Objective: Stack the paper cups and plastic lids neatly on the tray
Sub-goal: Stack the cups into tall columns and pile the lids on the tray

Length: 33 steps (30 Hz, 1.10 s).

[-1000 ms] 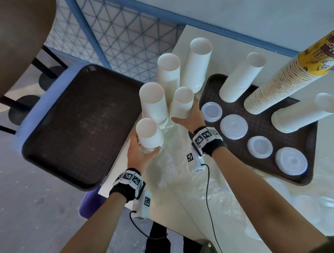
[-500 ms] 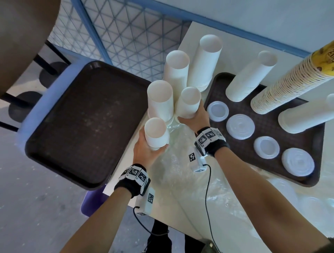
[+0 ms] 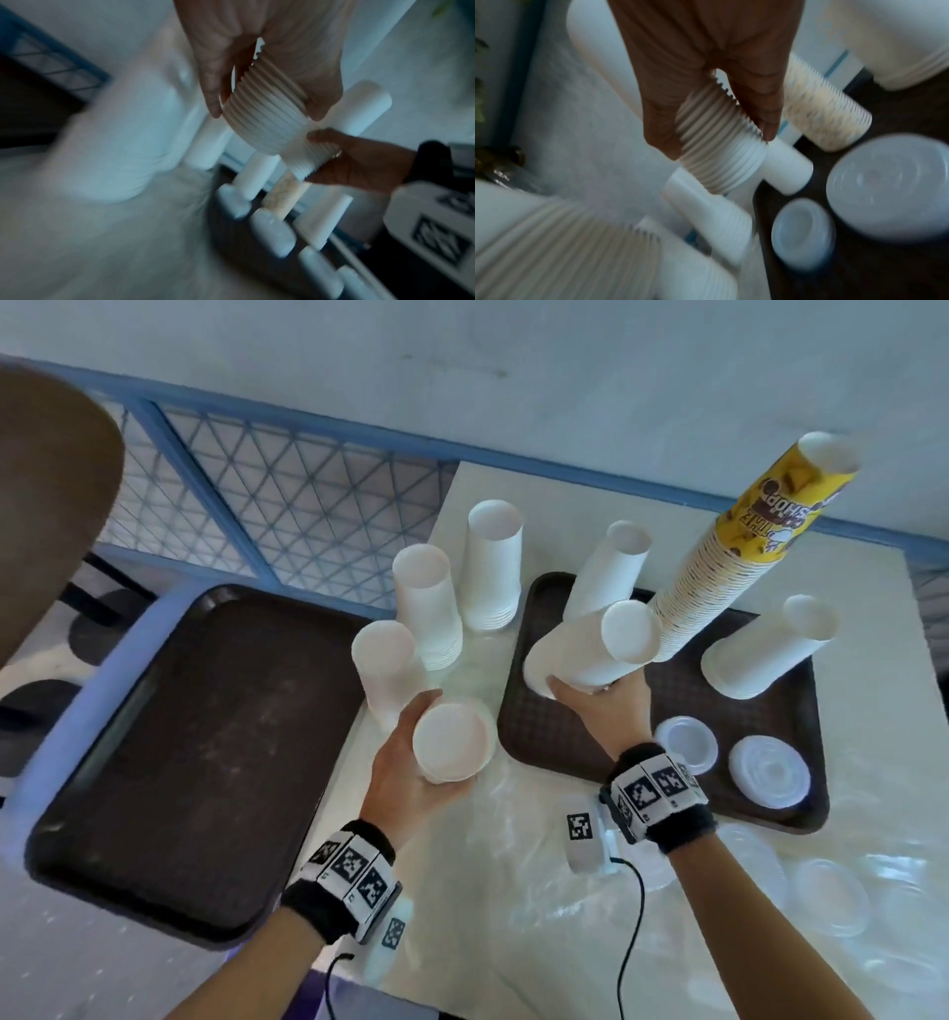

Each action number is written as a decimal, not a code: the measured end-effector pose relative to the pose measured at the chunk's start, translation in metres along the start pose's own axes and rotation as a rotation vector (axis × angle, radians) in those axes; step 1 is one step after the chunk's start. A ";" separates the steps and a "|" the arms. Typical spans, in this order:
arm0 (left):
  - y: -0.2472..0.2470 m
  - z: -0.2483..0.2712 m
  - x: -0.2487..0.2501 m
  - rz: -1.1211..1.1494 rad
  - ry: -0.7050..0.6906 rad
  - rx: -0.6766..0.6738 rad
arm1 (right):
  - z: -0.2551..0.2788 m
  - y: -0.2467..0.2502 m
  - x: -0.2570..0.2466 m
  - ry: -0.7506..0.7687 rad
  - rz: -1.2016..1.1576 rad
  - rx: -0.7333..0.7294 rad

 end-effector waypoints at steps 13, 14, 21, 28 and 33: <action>-0.114 -0.205 0.161 0.016 -0.240 -0.139 | 0.010 0.138 -0.030 0.058 -0.028 0.108; -0.122 -0.213 0.160 -0.018 -0.236 -0.159 | 0.008 0.142 -0.032 0.059 -0.036 0.104; -0.164 -0.232 0.127 -0.140 -0.175 -0.257 | -0.011 0.164 -0.085 0.165 -0.061 0.032; -0.177 -0.230 0.083 -0.146 -0.060 -0.219 | -0.051 0.159 -0.160 0.246 -0.036 0.089; -0.180 -0.231 0.081 -0.129 -0.084 -0.196 | -0.089 0.135 -0.175 0.199 0.018 0.081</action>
Point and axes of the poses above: each hand's wrist, its own z-axis away from the middle knuckle, its own y-axis out of the back of the hand, x = y × z, the point moved 8 cm from there along -z, towards the middle knuckle, and after that the axes turned 7 degrees about -y, right-handed, at the moved point
